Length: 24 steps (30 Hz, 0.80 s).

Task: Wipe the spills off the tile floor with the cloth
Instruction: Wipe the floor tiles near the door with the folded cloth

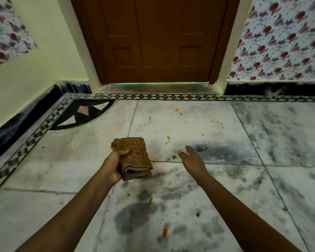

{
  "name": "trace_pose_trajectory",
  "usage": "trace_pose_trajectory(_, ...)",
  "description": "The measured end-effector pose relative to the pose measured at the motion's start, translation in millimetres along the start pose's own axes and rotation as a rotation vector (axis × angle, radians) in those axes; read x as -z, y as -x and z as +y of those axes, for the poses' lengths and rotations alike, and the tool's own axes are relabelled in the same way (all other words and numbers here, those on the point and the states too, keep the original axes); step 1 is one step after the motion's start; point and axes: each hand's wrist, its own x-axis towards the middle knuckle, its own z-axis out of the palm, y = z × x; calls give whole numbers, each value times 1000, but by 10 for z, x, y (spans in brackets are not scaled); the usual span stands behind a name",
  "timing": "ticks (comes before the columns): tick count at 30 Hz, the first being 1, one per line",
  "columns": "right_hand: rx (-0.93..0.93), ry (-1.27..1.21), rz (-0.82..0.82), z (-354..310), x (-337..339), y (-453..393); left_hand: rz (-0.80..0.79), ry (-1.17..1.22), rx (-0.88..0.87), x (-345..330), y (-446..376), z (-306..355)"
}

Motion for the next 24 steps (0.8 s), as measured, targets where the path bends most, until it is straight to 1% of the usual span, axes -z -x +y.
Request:
trace_pose_trajectory(5, 99, 289, 43, 39, -13, -351, 41, -86, -34, -96, -406, 336)
trace_pose_trajectory(7, 117, 364, 46, 128, -30, -525, 96, -133, -97, -179, -636, 406)
trace_pose_trajectory(9, 140, 450, 47, 254, -36, -710, 159, -193, -220, -256, -897, 468)
trace_pose_trajectory(10, 157, 501, 50, 338, -36, -858, 195, -247, -290, -301, -1075, 491)
trace_pose_trajectory(12, 189, 600, 86, 515, -40, -1136, 292, -449, -428, -376, -1420, 541)
trace_pose_trajectory(15, 215, 662, 145, 769, -69, -1536, 472, -714, -587, -489, -1874, 638)
trace_pose_trajectory(17, 249, 684, 163, 911, -108, -1769, 613, -877, -624, -568, -2170, 745)
trace_pose_trajectory(19, 275, 733, 149, 1025, -154, -1910, 694, -1006, -610, -659, -2406, 859)
trace_pose_trajectory(20, 278, 779, 138, 1089, -180, -1974, 683, -1079, -593, -703, -2569, 883)
trace_pose_trajectory(21, 290, 827, 149, 1131, -196, -2009, 633, -1150, -585, -746, -2702, 889)
trace_pose_trajectory(22, 309, 859, 173, 1169, -219, -2046, 533, -1205, -575, -787, -2844, 867)
trace_pose_trajectory(24, 329, 868, 214, 1172, -233, -2035, 286, -1216, -561, -864, -3006, 775)
